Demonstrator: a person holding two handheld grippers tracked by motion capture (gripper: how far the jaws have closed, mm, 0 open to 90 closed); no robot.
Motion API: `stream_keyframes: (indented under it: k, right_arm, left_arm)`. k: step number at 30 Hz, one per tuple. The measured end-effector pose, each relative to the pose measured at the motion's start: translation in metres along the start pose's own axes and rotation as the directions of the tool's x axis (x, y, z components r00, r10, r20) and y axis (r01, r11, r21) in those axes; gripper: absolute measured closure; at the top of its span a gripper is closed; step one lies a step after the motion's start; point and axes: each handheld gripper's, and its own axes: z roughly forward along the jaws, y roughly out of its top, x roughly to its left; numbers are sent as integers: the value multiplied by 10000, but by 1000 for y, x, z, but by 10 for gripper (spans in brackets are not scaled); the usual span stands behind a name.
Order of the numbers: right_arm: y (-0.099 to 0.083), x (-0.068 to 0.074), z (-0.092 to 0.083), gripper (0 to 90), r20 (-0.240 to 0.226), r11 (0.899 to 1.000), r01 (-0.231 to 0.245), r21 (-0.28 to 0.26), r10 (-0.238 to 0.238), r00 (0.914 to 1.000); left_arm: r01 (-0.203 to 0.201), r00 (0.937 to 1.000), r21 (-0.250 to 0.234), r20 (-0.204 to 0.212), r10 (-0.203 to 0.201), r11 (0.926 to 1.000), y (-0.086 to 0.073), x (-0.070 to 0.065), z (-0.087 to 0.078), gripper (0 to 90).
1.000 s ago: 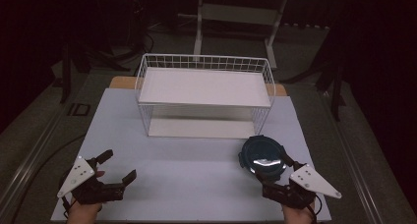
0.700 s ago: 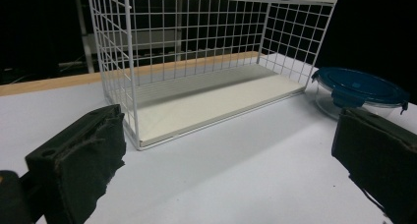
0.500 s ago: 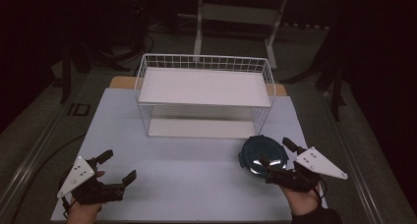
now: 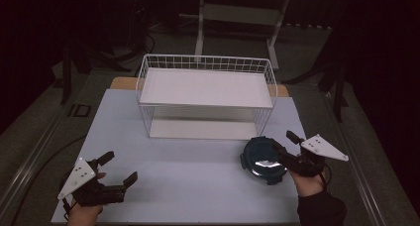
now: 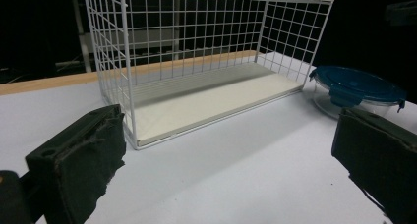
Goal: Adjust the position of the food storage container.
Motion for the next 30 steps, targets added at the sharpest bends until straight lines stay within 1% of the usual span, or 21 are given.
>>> stream_keyframes:
  k: [1, 2, 4, 5, 6, 8, 9, 10, 11, 12, 14, 15, 18, 19, 21, 22, 25, 26, 27, 28, 30]
  right_arm:
    - [-3, -6, 4, 486, 76, 9997, 103, 225, -104, 9999]
    - [-5, -8, 7, 536, 172, 9992, 163, 356, -169, 9997]
    - [-9, -14, 11, 594, 295, 9983, 172, 559, -188, 9994]
    - [-9, -14, 11, 594, 295, 9983, 172, 559, -188, 9994]
    - [-11, -16, 13, 627, 252, 9975, 193, 685, -211, 9995]
    - [-16, -22, 17, 677, 382, 9961, 229, 857, -263, 9989]
    - [-17, -24, 18, 691, 359, 9953, 216, 942, -250, 9990]
    - [-19, -26, 20, 712, 437, 9946, 194, 1016, -239, 9988]
    - [-19, -26, 20, 712, 437, 9946, 194, 1016, -239, 9988]
    - [-20, -29, 21, 734, 431, 9942, 134, 1066, -181, 9989]
    - [-28, -37, 26, 795, 586, 9908, 143, 1345, -224, 9980]
    - [-28, -37, 26, 795, 586, 9908, 143, 1345, -224, 9980]
    - [-33, -43, 29, 830, 679, 9876, 104, 1569, -213, 9975]
    - [-39, -47, 32, 851, 753, 9837, 90, 1797, -229, 9969]
    - [-44, -51, 34, 878, 814, 9814, -33, 1921, -126, 9966]
    - [-46, -52, 35, 891, 889, 9802, -8, 1981, -171, 9959]
    - [-53, -57, 38, 898, 945, 9745, -40, 2243, -177, 9954]
    - [-53, -57, 38, 898, 945, 9745, -40, 2243, -177, 9954]
    - [-58, -61, 39, 900, 1001, 9703, -8, 2420, -242, 9947]
    - [-58, -61, 39, 900, 1001, 9703, -8, 2420, -242, 9947]
    - [-64, -66, 39, 900, 1071, 9653, -145, 2607, -140, 9941]
  left_arm:
    - [-12, 10000, 20, 2, 12, 10000, 0, 0, 0, 1]
    - [-12, 10000, 20, 2, 12, 10000, 0, 0, 0, 1]
    - [3, 10000, 19, 6, -3, 10000, 0, 0, 0, 1]
    - [-1, 10000, 16, 7, 1, 10000, 0, 0, 0, 1]
    - [-17, 10000, 14, -2, 17, 10000, 0, 0, 0, 1]
    - [-7, 10000, 18, 12, 7, 10000, 0, 0, 0, 1]
    - [-8, 10000, 23, 13, 8, 10000, 0, 0, 0, 1]
    - [-8, 10000, 27, 17, 8, 10000, 0, 0, 1, 1]
    - [-8, 10000, 27, 17, 8, 10000, 0, 0, 1, 1]
    - [-3, 10000, 29, 17, 3, 10000, 0, 0, 1, 1]
    - [-4, 10000, 25, 30, 4, 10000, 0, -1, 1, 1]
    - [-4, 10000, 25, 30, 4, 10000, 0, -1, 1, 1]
    - [-5, 10000, 28, 29, 5, 10000, 0, -1, 1, 1]
    - [-11, 10000, 32, 32, 10, 10000, 0, -1, 1, 1]
    - [-4, 10000, 30, 34, 3, 10000, 0, 0, 1, 1]
    - [-4, 10000, 30, 34, 3, 10000, 0, 0, 1, 1]
    - [1, 10000, 44, 31, -1, 10000, -1, -1, 1, 1]
    - [1, 10000, 44, 31, -1, 10000, -1, -1, 1, 1]
    - [-12, 10000, 41, 30, 12, 10000, 0, -1, 1, 1]
    - [-12, 10000, 41, 30, 12, 10000, 0, -1, 1, 1]
    - [-11, 10000, 37, 35, 11, 10000, 0, -1, 1, 1]
